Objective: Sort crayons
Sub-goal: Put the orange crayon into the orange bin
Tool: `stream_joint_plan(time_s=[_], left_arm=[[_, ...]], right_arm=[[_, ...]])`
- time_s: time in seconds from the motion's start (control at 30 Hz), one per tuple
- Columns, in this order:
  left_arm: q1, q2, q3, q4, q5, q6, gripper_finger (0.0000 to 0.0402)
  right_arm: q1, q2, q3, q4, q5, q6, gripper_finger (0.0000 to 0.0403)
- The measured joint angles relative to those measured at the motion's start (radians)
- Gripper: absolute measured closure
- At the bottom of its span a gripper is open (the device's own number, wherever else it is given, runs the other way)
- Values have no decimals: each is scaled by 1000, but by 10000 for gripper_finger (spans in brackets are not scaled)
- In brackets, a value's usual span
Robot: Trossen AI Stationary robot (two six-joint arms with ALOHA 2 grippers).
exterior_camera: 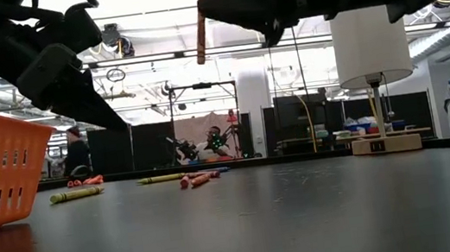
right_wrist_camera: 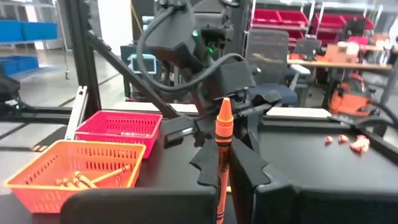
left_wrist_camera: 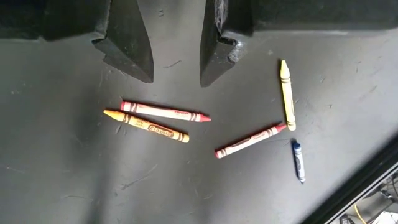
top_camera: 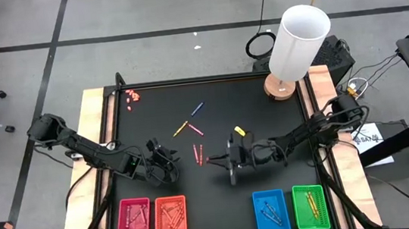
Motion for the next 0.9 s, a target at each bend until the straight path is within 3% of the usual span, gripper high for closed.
stream_joint_plan(time_s=[0.7,0.9], left_arm=[[0,0,0,13,19,7,269],[0,0,0,66,20,69,269]], right_arm=[[0,2,1,88,-24,-454,403],[0,2,1,104,-25,-557,403]])
